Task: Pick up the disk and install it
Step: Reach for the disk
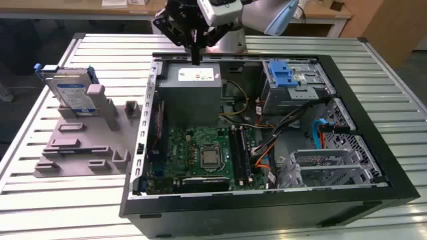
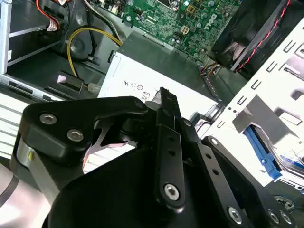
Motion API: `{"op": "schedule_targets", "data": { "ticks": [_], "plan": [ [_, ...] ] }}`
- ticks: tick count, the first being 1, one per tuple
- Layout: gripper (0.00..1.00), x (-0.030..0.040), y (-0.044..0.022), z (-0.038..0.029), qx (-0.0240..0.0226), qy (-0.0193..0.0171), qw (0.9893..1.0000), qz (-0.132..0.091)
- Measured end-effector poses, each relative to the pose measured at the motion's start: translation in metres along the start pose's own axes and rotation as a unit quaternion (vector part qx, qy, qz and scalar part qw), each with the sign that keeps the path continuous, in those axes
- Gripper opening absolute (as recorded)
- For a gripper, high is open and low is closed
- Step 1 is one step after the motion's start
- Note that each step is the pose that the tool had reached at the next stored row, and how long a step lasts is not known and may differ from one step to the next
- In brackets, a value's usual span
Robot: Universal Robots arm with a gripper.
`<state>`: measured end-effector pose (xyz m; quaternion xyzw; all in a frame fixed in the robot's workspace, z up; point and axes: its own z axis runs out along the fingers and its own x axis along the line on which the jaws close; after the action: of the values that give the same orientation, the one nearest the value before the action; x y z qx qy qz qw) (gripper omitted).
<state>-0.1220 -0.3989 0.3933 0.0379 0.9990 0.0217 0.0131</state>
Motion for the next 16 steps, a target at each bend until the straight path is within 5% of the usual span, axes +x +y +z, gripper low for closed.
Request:
{"op": "schedule_targets", "data": {
  "ticks": [16],
  "plan": [
    [0.11, 0.0053, -0.0001, 0.0000, 0.0000, 0.0000, 1.0000, 0.000]
  ]
}}
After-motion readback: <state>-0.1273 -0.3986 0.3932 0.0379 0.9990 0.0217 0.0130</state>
